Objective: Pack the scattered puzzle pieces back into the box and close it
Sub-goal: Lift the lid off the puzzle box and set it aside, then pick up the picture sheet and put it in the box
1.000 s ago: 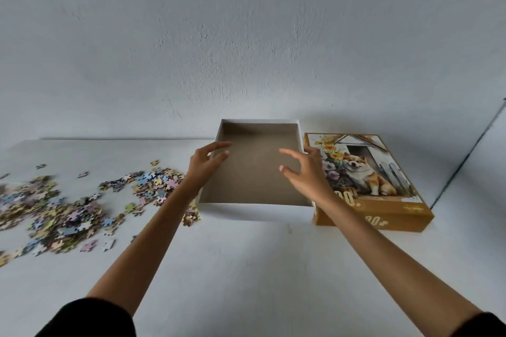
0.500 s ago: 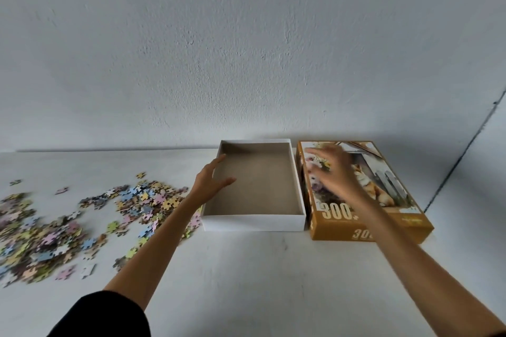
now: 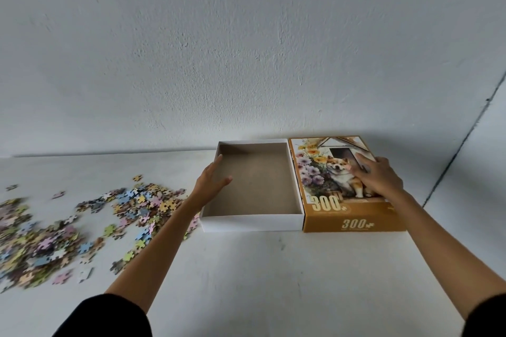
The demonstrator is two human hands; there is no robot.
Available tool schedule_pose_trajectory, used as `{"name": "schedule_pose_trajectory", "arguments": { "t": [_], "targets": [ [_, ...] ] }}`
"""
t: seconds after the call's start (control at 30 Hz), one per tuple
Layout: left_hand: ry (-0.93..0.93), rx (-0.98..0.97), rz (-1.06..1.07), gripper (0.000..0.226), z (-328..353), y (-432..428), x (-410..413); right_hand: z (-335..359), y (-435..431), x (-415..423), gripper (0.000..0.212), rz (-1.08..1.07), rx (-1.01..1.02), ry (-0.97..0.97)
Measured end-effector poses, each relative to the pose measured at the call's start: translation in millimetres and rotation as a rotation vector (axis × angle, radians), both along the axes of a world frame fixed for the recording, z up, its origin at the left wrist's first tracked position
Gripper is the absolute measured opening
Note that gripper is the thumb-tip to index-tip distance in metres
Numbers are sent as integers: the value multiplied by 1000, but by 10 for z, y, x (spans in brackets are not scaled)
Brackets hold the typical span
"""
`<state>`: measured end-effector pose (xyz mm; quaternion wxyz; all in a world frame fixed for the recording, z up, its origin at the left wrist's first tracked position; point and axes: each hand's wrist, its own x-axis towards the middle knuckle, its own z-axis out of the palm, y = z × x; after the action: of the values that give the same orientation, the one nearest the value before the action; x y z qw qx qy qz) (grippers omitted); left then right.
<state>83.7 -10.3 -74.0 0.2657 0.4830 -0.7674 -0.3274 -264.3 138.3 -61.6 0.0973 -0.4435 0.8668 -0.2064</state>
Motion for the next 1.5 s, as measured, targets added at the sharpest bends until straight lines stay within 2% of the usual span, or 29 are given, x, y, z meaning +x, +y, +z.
{"name": "schedule_pose_trajectory", "arguments": {
  "t": [0.17, 0.27, 0.47, 0.73, 0.9, 1.17, 1.5],
  "targets": [
    [-140, -43, 13, 62, 23, -2, -37, 29, 19, 63, 57, -4, -5, 21],
    [-211, -120, 30, 59, 70, 30, -51, 78, 30, 106, 53, 1, -97, 28],
    [-149, -352, 12, 49, 310, 168, -212, 332, -37, 394, 40, 123, -359, 57],
    [-38, -442, 39, 37, 574, 438, -119, 548, -251, 1009, 35, 313, -447, -10],
    [-40, -504, 142, 35, 752, 584, 401, 657, -469, 1703, 36, 474, -482, -63],
    [-87, -492, 354, 34, 940, 627, 1785, 805, -829, 3267, 37, 706, -505, -152],
    [-163, -461, 477, 34, 985, 540, 3557, 773, -1284, 5316, 38, 868, -494, -270]
  ]
}}
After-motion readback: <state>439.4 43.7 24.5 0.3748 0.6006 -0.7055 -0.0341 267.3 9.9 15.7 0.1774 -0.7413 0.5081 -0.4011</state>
